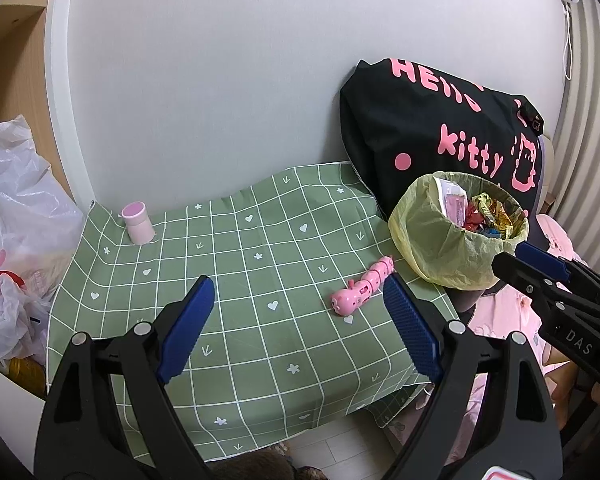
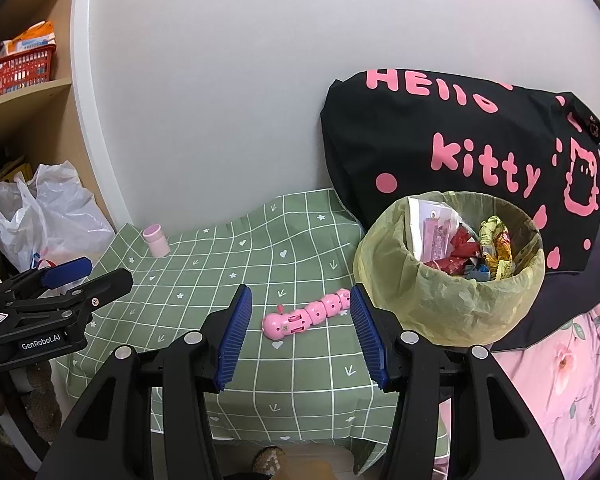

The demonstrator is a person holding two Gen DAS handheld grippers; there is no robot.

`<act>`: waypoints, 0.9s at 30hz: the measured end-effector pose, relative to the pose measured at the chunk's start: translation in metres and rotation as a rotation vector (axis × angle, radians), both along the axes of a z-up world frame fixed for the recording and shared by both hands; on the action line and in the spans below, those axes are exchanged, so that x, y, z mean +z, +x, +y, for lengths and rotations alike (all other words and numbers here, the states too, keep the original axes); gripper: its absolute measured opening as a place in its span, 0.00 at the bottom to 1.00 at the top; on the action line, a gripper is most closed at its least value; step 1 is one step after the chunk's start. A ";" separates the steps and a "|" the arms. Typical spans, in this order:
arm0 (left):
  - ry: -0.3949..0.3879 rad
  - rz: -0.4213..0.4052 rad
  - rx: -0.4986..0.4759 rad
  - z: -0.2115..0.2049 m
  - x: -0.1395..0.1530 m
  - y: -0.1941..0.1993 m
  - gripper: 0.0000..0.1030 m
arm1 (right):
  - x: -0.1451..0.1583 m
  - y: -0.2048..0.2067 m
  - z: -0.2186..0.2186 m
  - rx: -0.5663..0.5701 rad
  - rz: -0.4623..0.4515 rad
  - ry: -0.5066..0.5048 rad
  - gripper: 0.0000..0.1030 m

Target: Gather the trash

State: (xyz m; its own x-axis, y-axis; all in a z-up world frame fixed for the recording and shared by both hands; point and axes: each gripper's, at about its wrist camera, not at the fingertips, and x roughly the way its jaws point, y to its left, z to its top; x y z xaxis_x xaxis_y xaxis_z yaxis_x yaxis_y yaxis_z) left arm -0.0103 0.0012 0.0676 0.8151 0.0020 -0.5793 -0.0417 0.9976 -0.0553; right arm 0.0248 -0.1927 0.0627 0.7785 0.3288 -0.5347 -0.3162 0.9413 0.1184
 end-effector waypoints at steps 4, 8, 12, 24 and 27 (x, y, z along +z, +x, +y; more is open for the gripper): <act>-0.001 -0.001 0.001 0.001 0.000 0.000 0.80 | 0.000 0.000 0.000 0.002 -0.001 0.001 0.47; -0.005 0.000 -0.001 0.000 0.000 0.000 0.80 | 0.000 0.000 0.000 0.000 -0.001 0.000 0.47; -0.010 0.001 0.001 0.002 0.000 0.000 0.80 | 0.000 0.000 -0.002 -0.001 -0.002 0.003 0.47; -0.008 -0.008 0.003 0.001 -0.002 -0.001 0.79 | -0.003 0.001 -0.002 -0.001 0.008 0.000 0.47; -0.005 -0.009 0.007 0.004 -0.005 0.002 0.79 | -0.008 0.009 0.002 0.005 0.021 -0.005 0.47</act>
State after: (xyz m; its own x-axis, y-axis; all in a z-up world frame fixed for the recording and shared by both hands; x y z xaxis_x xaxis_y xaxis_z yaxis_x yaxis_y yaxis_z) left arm -0.0082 0.0056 0.0624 0.8202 0.0047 -0.5720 -0.0479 0.9970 -0.0604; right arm 0.0343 -0.1910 0.0544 0.7655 0.3303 -0.5522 -0.3187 0.9402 0.1205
